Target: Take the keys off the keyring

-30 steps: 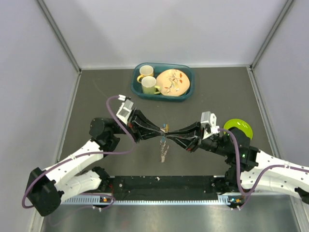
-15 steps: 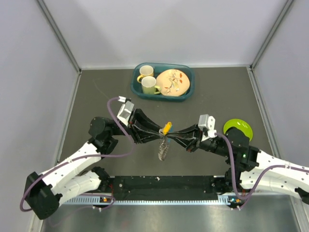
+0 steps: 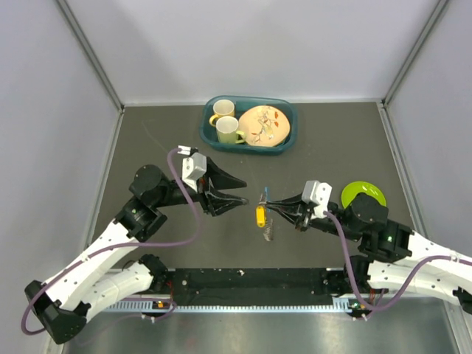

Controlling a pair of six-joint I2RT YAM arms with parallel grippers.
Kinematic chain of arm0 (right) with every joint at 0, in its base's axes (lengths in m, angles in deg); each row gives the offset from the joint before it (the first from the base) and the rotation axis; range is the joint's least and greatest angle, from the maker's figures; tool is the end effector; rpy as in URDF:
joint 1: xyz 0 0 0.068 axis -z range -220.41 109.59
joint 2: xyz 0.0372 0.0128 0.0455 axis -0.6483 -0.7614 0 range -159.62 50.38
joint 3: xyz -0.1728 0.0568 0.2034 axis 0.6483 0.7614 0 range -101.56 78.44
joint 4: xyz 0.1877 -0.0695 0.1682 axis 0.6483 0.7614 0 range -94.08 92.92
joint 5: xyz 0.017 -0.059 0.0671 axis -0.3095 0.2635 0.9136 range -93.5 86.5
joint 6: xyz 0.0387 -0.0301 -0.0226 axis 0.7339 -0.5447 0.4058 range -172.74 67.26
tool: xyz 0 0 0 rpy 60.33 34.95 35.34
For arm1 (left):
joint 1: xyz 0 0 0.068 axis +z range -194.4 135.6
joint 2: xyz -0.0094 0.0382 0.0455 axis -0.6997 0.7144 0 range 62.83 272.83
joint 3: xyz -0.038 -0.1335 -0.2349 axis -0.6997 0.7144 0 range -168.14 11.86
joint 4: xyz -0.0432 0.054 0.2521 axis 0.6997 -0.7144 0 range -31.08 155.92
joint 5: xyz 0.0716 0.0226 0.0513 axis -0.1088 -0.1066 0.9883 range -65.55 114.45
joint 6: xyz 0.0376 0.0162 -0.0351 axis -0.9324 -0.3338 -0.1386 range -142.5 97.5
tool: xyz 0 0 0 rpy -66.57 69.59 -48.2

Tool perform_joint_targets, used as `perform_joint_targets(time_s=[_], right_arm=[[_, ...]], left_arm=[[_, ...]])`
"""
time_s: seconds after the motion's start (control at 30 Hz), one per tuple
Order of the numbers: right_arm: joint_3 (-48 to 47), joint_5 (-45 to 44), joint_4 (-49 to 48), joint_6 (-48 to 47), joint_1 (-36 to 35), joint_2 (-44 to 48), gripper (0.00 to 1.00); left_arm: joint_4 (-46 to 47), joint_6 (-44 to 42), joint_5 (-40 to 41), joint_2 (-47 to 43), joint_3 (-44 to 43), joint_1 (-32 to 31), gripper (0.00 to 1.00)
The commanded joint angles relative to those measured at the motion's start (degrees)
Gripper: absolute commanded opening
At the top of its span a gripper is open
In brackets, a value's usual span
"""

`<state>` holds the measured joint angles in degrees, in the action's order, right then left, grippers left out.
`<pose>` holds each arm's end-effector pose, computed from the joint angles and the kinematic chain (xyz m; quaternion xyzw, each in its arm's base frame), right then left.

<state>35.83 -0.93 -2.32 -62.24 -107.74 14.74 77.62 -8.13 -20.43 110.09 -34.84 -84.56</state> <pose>0.0566 0.1395 0.3666 -0.4317 0.5179 0.3702 0.6390 0.1242 -0.1377 0.3841 0.4184 0.5065 -0.5426 0.5235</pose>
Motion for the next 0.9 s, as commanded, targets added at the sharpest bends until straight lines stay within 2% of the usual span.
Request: perform_joint_targets(time_s=[0.0,0.33,0.57,0.87], right_arm=[[-5.0,-1.3,1.7,-1.8,0.2,0.2,0.0],[-5.7,0.1,2.6,-1.5,0.2,0.0,0.0],[-5.5,-1.2,1.1,-0.6,0.2,-1.1,0.0],[-4.9,-2.1,-0.5,0.2,0.2,-1.8,0.0]], left_arm=[[-7.3,-7.5,1.3,0.1,-3.9,-0.2,0.55],[-8.6,-8.2,-6.4,4.5,-6.4,-0.2,0.55],[-1.6,-3.1,-11.5,5.3,-4.5,-0.3,0.5],[-0.1,-1.3,-12.7,6.8,-3.5,-0.4,0.48]])
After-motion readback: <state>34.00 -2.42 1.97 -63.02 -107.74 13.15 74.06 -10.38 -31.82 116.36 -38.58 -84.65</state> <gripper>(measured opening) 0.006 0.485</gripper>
